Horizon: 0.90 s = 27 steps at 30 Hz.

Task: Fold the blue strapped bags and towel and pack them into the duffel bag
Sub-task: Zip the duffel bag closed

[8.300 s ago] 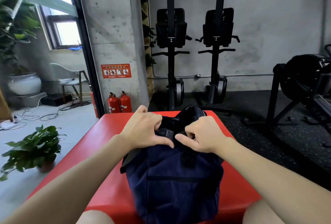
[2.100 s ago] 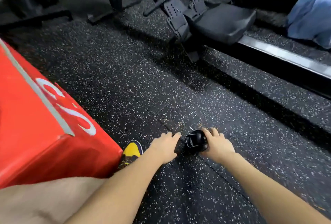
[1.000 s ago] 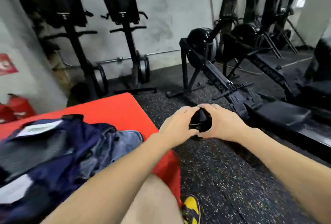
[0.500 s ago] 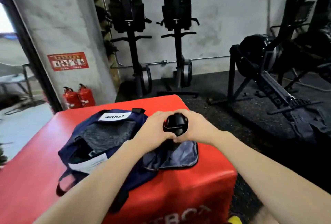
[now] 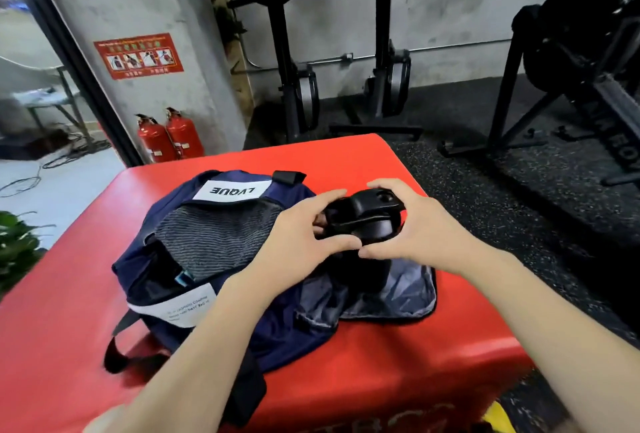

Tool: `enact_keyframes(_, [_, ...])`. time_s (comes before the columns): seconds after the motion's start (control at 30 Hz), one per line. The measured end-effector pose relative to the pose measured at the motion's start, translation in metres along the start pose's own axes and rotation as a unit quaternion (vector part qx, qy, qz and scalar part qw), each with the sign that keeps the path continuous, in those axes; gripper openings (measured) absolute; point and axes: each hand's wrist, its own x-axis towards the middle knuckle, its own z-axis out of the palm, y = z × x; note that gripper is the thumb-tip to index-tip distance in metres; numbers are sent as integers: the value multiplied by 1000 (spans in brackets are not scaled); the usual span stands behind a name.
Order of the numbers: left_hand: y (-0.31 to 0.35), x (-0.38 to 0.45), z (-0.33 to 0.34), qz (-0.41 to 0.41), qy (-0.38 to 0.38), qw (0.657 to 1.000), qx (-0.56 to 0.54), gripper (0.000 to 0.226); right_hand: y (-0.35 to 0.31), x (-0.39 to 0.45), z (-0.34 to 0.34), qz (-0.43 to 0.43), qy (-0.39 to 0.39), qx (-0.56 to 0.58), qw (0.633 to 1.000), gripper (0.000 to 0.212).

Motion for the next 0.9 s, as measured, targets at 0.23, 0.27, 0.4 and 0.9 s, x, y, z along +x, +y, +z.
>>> enact_keyframes(0.23, [-18, -19, -20, -6, 6, 993, 115, 71, 3, -7, -6, 17, -11, 2, 1000, 84])
enact_keyframes(0.27, [-20, -23, -21, -4, 10, 989, 150, 70, 3, -8, -6, 19, -9, 4, 1000, 84])
enact_keyframes(0.4, [-23, -31, -17, -26, 12, 967, 254, 68, 1, -15, -6, 26, 0, 1, 1000, 83])
enact_keyframes(0.9, [-14, -35, -17, -192, -79, 970, 129, 72, 3, -30, -7, 27, 6, 9, 1000, 82])
